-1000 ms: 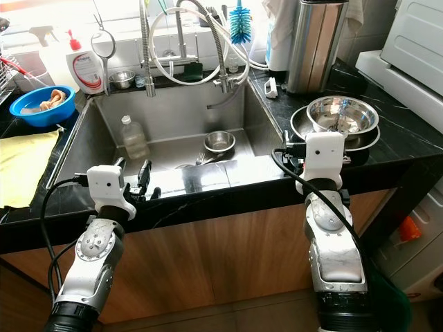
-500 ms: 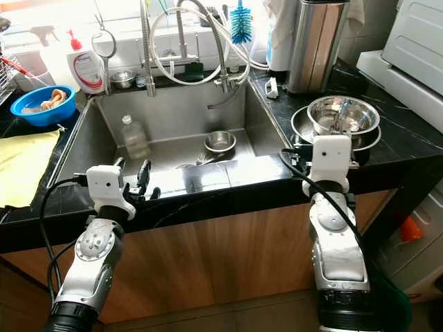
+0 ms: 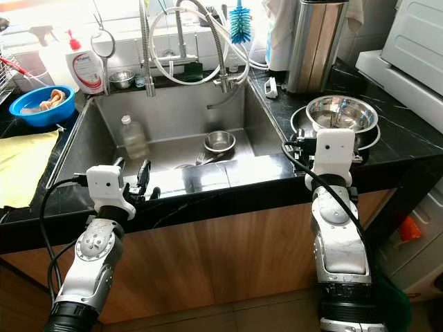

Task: Kitchen organization

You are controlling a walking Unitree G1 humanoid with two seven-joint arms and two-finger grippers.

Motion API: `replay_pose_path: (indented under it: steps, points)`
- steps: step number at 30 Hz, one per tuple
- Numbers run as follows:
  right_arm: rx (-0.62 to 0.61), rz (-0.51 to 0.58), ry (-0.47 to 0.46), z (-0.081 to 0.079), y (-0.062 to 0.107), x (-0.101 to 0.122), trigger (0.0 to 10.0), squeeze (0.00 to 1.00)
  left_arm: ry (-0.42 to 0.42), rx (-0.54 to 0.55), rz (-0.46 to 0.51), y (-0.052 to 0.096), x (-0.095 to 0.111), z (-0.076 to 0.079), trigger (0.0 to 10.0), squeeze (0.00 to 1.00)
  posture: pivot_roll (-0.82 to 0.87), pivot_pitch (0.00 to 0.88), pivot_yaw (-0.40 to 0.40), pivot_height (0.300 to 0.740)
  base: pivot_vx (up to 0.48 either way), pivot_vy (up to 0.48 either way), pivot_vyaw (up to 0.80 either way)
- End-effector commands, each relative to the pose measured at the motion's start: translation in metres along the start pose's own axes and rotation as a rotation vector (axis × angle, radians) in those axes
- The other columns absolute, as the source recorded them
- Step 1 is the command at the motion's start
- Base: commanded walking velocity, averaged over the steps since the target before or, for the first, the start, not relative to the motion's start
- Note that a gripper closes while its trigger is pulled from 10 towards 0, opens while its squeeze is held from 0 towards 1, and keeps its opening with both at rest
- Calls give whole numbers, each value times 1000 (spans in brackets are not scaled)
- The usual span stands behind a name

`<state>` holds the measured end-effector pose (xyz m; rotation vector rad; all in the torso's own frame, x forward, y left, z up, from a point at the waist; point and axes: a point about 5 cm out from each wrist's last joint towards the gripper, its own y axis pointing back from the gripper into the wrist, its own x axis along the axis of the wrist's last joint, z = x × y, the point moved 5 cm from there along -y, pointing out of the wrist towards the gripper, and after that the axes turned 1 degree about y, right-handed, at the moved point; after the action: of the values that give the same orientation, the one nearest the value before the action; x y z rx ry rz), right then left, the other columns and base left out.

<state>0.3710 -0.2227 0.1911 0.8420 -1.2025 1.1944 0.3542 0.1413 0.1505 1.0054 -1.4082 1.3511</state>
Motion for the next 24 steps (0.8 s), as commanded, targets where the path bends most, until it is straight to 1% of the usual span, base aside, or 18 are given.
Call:
replay_pose_path:
  steps: [1, 8, 15, 24]
  points:
    - [4, 14, -12, -1, -4, 7, 10000, 0, -20, 17, 5, -1, 1, -4, 10000, 0, -182, 0, 76, 740, 0, 0, 0]
    - [28, -8, -7, -6, -4, 3, 10000, 0, -17, 16, 5, -1, 1, -3, 10000, 0, -182, 0, 75, 740, 0, 0, 0]
    - [31, -40, 9, -6, -5, -3, 10000, 0, -18, 18, 4, -1, 1, -3, 10000, 0, -180, 0, 73, 740, 0, 0, 0]
    - [39, -27, 6, -7, -6, 0, 10000, 0, -17, 17, 5, -1, 1, -3, 10000, 0, -179, 0, 74, 740, 0, 0, 0]
